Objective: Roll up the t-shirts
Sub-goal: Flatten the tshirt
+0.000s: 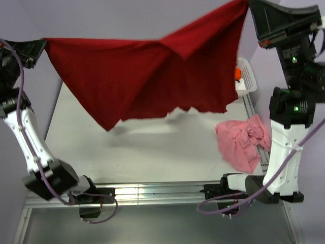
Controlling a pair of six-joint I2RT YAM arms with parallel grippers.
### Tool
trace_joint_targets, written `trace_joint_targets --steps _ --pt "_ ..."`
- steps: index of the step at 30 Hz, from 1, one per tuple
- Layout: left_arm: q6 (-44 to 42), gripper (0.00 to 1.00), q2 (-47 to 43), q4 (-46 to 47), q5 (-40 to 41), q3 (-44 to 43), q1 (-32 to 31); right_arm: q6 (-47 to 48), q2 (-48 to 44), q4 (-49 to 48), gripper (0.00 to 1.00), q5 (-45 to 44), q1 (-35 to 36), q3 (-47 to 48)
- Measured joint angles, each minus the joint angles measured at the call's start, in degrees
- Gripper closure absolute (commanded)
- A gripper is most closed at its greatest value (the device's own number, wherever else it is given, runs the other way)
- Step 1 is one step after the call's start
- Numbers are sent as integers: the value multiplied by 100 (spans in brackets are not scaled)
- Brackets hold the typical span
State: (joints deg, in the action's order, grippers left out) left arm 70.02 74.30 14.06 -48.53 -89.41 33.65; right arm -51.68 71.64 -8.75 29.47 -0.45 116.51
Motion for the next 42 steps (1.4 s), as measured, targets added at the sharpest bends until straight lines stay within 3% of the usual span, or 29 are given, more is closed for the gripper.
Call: trace_joint_targets --steps 3,7,14,20,32,34,39,42 --pt "28 100 883 -363 -122 -223 -105 -61 479 205 100 0 9 415" --pt "-7 99 1178 -1093 -125 -61 -258 -151 758 470 100 15 22 142" --pt "-306 100 -245 -1294 -94 -61 -46 -136 636 931 100 31 20 -155" --pt "-595 100 -1340 -1375 -96 -365 114 -94 -310 887 100 122 20 -439" --pt "-1239 100 -2647 -3084 592 -157 129 146 -2055 1054 100 225 20 -1346" --pt "-1285 100 -2769 -3300 671 -328 129 234 -2061 1226 100 208 20 -1104" --pt "-1320 100 -2452 -3327 699 -927 129 315 -1147 1749 100 173 20 761" --pt "-1309 100 -2181 -3193 699 -697 129 197 -828 1801 100 164 20 946"
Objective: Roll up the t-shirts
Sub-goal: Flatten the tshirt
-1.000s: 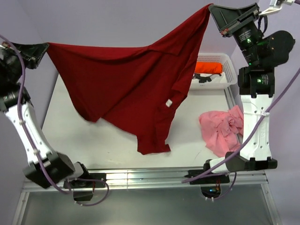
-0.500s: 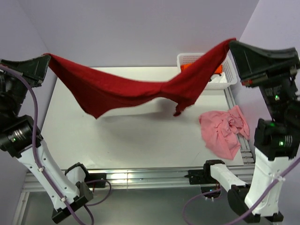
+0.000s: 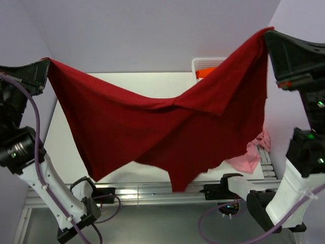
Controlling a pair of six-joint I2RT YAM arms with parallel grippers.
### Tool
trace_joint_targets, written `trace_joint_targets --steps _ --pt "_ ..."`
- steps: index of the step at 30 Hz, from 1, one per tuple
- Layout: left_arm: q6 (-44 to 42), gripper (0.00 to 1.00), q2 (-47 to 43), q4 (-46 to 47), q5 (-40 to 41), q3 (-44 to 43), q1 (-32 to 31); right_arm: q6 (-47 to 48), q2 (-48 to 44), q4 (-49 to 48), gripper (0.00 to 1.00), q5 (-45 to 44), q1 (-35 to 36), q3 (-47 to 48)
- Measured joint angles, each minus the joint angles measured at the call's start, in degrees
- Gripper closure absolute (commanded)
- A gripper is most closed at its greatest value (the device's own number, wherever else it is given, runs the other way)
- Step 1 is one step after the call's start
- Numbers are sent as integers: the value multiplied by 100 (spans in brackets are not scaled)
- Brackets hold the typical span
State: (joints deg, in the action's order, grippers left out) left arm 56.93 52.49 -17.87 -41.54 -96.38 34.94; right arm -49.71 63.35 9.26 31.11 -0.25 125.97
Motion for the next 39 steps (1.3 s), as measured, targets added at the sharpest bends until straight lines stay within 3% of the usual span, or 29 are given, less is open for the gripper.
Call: trace_joint_targets --steps 8,12,17,23,29,32,36,37,38,39 --pt "-24 100 289 573 197 2800 11 -522 205 -400 100 13 0 -3300" --pt "98 100 337 1161 382 4310 11 -750 909 -597 100 -33 61 -4865" --pt "400 100 684 2334 745 5757 -120 -807 1733 -929 100 -192 435 -5967" --pt "490 100 1582 3228 1453 6065 -678 -813 2855 -1478 100 -306 807 -5853" --pt "514 100 2828 3849 1797 5613 -964 -785 4122 -1475 100 -507 916 -4789" --pt "564 100 3547 3989 1886 5125 -999 -763 4843 -1316 100 -592 962 -3775" --pt "619 100 4640 4028 1932 4081 -1071 -737 6148 -809 100 -723 1008 -1521" --pt "632 81 4972 4041 1912 3716 -1102 -730 6553 -706 65 -767 1023 -772" --pt "612 62 5285 4028 1886 3335 -1128 -754 6878 -682 42 -793 1032 -210" --pt "603 35 5604 4004 1816 2951 -1152 -774 7219 -601 2 -815 1036 402"
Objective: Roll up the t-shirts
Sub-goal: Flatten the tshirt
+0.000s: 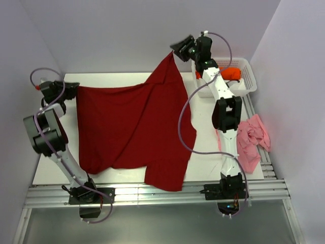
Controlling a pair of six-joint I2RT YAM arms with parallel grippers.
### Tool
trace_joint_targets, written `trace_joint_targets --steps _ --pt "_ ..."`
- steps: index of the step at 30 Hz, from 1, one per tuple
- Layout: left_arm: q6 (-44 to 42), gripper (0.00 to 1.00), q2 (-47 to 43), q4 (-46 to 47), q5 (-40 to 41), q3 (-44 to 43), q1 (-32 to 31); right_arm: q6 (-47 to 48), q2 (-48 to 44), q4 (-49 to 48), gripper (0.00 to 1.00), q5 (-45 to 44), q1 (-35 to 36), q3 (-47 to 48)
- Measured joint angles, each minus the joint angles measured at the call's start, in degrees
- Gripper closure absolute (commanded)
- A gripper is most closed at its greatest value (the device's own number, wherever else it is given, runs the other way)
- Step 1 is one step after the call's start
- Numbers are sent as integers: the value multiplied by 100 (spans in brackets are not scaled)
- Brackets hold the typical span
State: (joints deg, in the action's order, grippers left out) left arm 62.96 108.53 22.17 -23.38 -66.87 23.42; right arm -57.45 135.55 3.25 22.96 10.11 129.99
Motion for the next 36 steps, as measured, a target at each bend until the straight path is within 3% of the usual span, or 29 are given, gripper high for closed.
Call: trace_joint_targets --steps 1,4,6,13,18,22,26,31,36 --pt "-52 1 358 -68 -66 -487 -33 -28 328 22 0 -39 2 575" --pt "-190 0 1333 -614 -155 -2013 -138 9 619 20 0 -120 -13 997" --pt "-350 0 1486 -946 -136 -2330 -201 57 520 -109 1 -149 -28 667" --pt "-896 1 785 -2072 79 -2100 -302 566 -426 44 27 -155 -66 -1300" --pt "-1279 1 -271 -2736 496 -1554 -356 1110 -1816 382 41 -505 -4 -2944" --pt "-1506 1 -719 -2966 785 -1390 -374 1447 -2951 476 43 -857 96 -4092" --pt "-1519 1 -398 -2955 778 -1451 -269 1508 -3543 369 44 -1005 164 -5158" --pt "-1519 1 48 -3062 857 -1193 -61 1589 -3587 702 46 -1486 271 -6133" --pt "-1572 1 -155 -3206 1045 -970 -385 1646 -3591 916 49 -1864 352 -6642"
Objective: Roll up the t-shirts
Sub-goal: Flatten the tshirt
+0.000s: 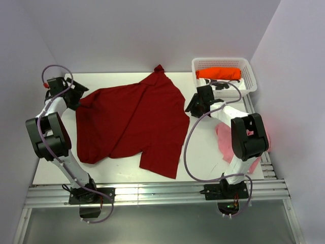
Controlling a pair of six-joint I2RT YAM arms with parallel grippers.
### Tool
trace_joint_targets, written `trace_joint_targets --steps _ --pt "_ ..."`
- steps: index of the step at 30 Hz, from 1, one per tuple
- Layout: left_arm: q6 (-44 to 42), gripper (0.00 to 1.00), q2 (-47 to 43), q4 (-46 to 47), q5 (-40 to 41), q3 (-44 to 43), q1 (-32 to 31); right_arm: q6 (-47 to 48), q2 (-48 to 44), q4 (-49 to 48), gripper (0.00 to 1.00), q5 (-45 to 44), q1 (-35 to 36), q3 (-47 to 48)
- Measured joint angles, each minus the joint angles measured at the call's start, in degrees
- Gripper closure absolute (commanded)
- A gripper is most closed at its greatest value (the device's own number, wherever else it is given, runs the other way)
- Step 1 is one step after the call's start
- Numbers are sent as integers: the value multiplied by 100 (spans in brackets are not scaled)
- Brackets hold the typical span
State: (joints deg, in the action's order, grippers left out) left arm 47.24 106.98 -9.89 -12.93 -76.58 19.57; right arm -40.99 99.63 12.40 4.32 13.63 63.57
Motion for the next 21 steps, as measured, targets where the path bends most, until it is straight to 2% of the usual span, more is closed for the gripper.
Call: trace_joint_targets --steps 7,15,21 --pt "-225 1 -616 -120 229 245 -240 2 -2 101 53 -516 223 -326" --pt "-385 2 -662 -225 431 243 -166 2 146 140 60 -883 481 -323" --pt "-461 1 -662 -240 538 258 -205 -28 243 306 60 -1143 525 -323"
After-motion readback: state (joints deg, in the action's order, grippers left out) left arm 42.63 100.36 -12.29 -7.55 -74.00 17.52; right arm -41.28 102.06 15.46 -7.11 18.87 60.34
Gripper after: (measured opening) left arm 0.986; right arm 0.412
